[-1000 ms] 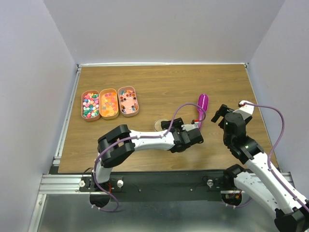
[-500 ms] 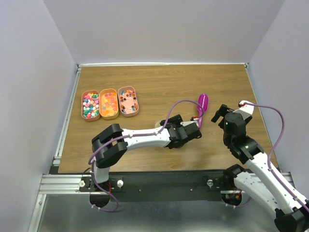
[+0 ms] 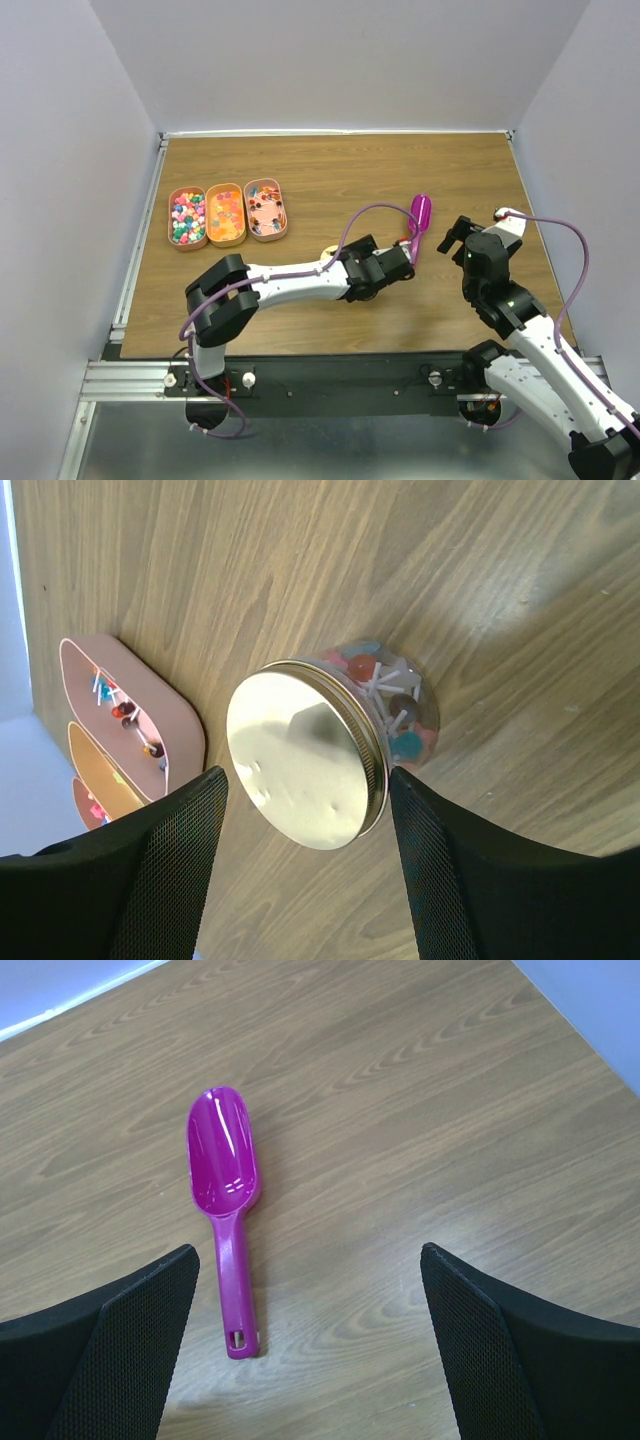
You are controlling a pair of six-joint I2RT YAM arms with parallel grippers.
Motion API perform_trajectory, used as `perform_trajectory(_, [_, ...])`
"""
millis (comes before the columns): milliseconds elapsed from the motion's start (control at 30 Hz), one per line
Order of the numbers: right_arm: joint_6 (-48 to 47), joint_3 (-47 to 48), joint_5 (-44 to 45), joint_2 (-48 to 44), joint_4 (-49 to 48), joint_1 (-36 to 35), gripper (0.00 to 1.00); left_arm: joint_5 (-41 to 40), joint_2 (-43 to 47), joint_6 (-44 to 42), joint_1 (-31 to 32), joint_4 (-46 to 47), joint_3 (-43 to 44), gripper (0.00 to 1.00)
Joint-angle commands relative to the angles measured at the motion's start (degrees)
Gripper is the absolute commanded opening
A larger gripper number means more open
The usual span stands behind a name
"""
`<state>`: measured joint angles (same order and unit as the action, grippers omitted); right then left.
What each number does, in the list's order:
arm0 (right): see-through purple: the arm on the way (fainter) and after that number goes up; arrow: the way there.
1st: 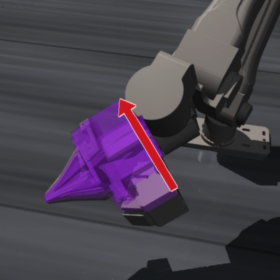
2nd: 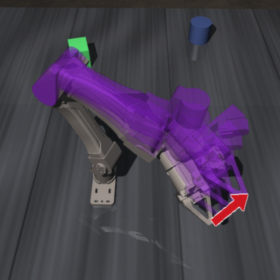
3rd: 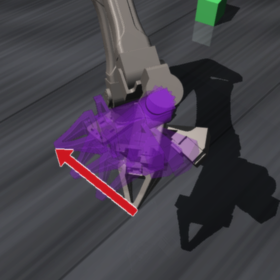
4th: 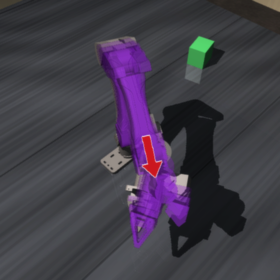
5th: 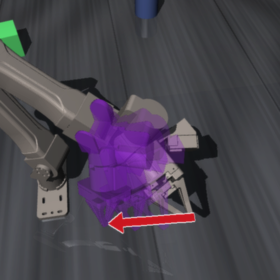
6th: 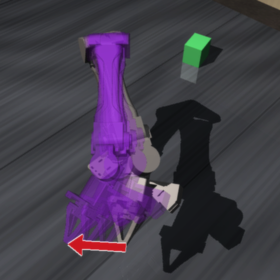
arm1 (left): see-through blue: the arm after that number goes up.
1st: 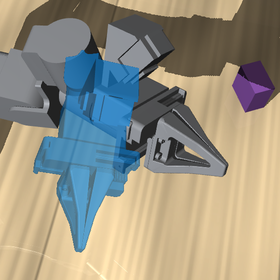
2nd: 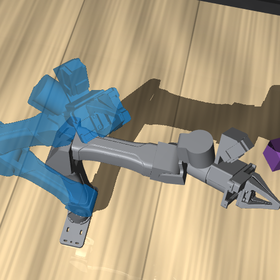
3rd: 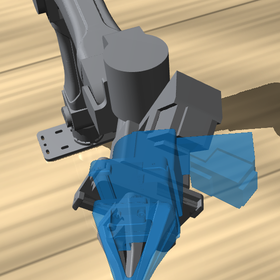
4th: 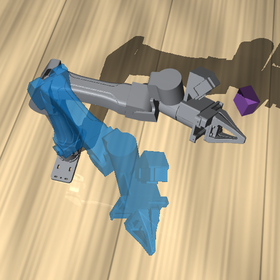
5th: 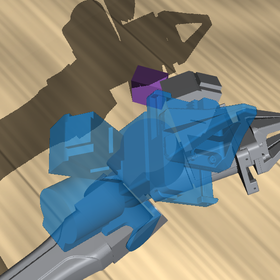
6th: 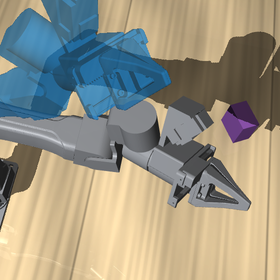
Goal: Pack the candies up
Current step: Close the bottle lid on the packing bottle.
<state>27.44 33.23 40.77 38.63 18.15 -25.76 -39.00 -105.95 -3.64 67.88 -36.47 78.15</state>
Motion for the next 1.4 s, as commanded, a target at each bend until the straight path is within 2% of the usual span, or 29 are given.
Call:
perform_trajectory(0, [0.24, -0.45, -0.52, 0.39, 0.48, 0.27, 0.97, 1.74, 2.24, 0.39, -1.87, 0.08, 0.51, 0.74])
perform_trajectory(467, [-0.02, -0.54, -1.13, 0.39, 0.22, 0.27, 0.97, 4.20, 3.64, 2.23, -2.40, -0.01, 0.78, 0.74])
perform_trajectory(600, [-0.98, -0.01, -2.89, 0.83, 0.13, 0.27, 0.97, 8.31, 7.06, 2.41, -2.49, 2.54, 0.43, 0.75])
perform_trajectory(733, [-2.48, 1.65, -9.02, 1.36, -0.31, 0.27, 0.97, 13.85, 11.90, 5.03, -4.32, 5.61, 0.69, 0.75])
perform_trajectory(867, [-4.41, 5.43, -17.99, 3.02, -0.75, 0.27, 0.97, 21.50, 19.53, 8.64, -11.52, 10.61, -1.50, 0.75])
perform_trajectory(900, [-4.50, 6.31, -19.84, 4.94, -0.66, 0.27, 0.97, 23.86, 20.77, 10.22, -15.89, 11.32, -2.12, 0.75])
perform_trajectory(1100, [-2.40, 10.18, -40.39, 13.74, -5.92, 0.18, 0.96, 23.98, 29.83, 13.13, -29.27, 14.84, -8.27, 0.75])
perform_trajectory(1133, [-1.44, 9.92, -48.08, 15.49, -7.76, 0.18, 0.96, 23.89, 31.32, 13.91, -32.86, 15.80, -10.89, 0.75])
perform_trajectory(1233, [3.66, 7.03, -56.91, 20.86, -17.42, -1.74, 0.94, 23.54, 38.08, 15.32, -39.28, 19.76, -17.56, 0.75])
perform_trajectory(1267, [4.80, 6.06, -57.64, 22.61, -23.37, -2.88, 0.94, 23.45, 41.67, 15.76, -40.27, 20.73, -19.25, 0.75])
perform_trajectory(1333, [7.97, 3.61, -60.35, 23.94, -29.11, -5.60, 0.93, 22.05, 45.46, 16.03, -41.42, 23.36, -24.33, 0.75])
perform_trajectory(1367, [9.54, 2.64, -61.85, 24.90, -35.84, -6.14, 0.93, 21.61, 49.14, 16.21, -41.68, 24.33, -26.19, 0.75])
